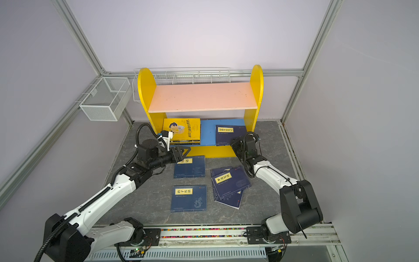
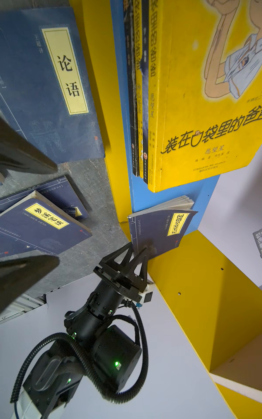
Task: Stacking books/files
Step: Place the book on the bookshelf.
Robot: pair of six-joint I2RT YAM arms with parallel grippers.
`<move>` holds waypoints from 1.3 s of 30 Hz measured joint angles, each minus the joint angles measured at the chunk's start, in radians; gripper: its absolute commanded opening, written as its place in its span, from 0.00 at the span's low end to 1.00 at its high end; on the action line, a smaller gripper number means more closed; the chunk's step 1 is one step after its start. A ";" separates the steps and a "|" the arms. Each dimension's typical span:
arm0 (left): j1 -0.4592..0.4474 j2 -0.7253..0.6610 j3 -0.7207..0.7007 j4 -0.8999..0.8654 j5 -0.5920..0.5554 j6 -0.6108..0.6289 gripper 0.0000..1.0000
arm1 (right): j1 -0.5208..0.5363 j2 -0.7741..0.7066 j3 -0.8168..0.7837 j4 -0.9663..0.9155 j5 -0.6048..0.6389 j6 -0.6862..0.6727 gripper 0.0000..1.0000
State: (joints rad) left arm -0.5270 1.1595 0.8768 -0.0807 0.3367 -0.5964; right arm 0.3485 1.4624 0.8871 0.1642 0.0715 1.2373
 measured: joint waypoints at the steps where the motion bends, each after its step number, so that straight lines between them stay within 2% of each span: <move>1: 0.000 0.000 0.000 0.000 0.000 0.000 0.58 | -0.002 0.000 0.017 -0.036 0.004 -0.009 0.69; 5: 0.000 0.000 0.000 0.000 0.000 0.000 0.58 | -0.008 -0.002 0.089 -0.192 0.014 -0.049 0.75; 9: 0.000 0.000 0.000 0.000 0.000 0.000 0.58 | -0.023 -0.021 0.127 -0.278 0.006 -0.119 0.74; 12: 0.000 0.006 0.000 0.001 0.001 0.000 0.58 | -0.028 -0.044 0.159 -0.343 -0.002 -0.189 0.62; 16: 0.000 0.016 0.000 0.000 0.000 0.000 0.58 | -0.018 -0.069 0.193 -0.431 -0.026 -0.294 0.38; 20: 0.000 0.020 0.000 0.001 0.001 0.000 0.58 | 0.042 -0.059 0.217 -0.505 -0.023 -0.373 0.28; 26: 0.000 0.024 0.000 0.000 0.000 0.000 0.58 | 0.113 0.021 0.236 -0.550 -0.003 -0.415 0.23; 31: 0.000 0.024 0.000 0.000 -0.001 0.000 0.58 | 0.111 0.107 0.286 -0.556 0.011 -0.427 0.23; 39: 0.000 0.022 0.000 0.000 -0.016 0.000 0.58 | 0.076 0.159 0.340 -0.550 0.008 -0.430 0.24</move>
State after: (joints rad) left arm -0.5270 1.1816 0.8768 -0.0811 0.3202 -0.5964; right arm 0.4244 1.6211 1.2266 -0.3859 0.0799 0.8070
